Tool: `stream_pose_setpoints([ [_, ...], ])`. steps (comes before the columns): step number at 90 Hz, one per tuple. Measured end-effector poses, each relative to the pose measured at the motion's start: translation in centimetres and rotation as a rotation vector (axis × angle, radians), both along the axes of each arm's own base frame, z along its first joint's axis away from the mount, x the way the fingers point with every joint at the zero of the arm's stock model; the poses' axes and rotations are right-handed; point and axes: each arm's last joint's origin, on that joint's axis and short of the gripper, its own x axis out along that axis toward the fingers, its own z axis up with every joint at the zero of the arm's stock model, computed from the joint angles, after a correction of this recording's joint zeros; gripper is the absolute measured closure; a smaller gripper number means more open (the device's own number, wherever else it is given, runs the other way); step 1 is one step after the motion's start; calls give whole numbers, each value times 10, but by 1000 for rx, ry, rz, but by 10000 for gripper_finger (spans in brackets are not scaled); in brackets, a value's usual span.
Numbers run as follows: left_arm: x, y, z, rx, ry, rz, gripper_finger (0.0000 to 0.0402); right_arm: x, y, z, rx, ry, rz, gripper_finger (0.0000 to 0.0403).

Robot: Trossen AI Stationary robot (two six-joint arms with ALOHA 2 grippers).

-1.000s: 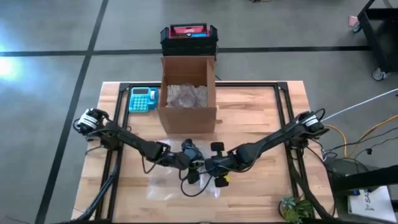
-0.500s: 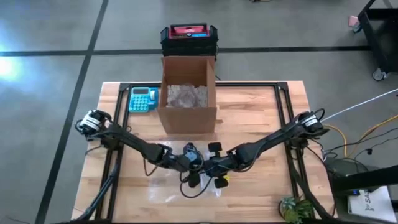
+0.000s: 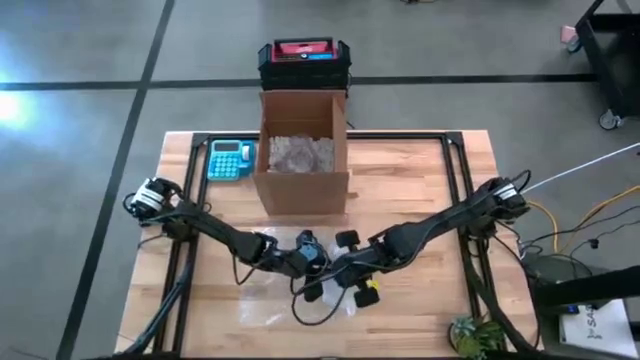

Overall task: Wrap mug
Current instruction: Wrap the white mug using the bubble wrap

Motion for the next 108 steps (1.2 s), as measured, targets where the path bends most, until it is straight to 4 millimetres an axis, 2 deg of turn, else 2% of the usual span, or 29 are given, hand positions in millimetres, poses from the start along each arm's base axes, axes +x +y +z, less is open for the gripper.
stream_pose_setpoints([
  [12,0,0,0,0,-4,1,328,5,-4,-25,-19,24,-18,395],
  [33,-2,1,5,-9,-10,-12,328,12,-9,-44,-46,36,-52,395],
  [55,-23,-7,33,-83,7,-86,332,12,-11,-46,-61,44,-56,394],
  [71,-33,-22,33,-55,32,-148,344,12,-11,-46,-68,44,-44,394],
  [79,-33,-31,26,-17,38,-198,348,12,-11,-46,-68,44,-43,394],
  [97,-25,-31,19,-5,7,-204,357,13,-14,-46,-65,43,-52,394],
  [108,-24,-32,17,24,10,-222,381,13,-14,-46,-65,43,-53,394],
])
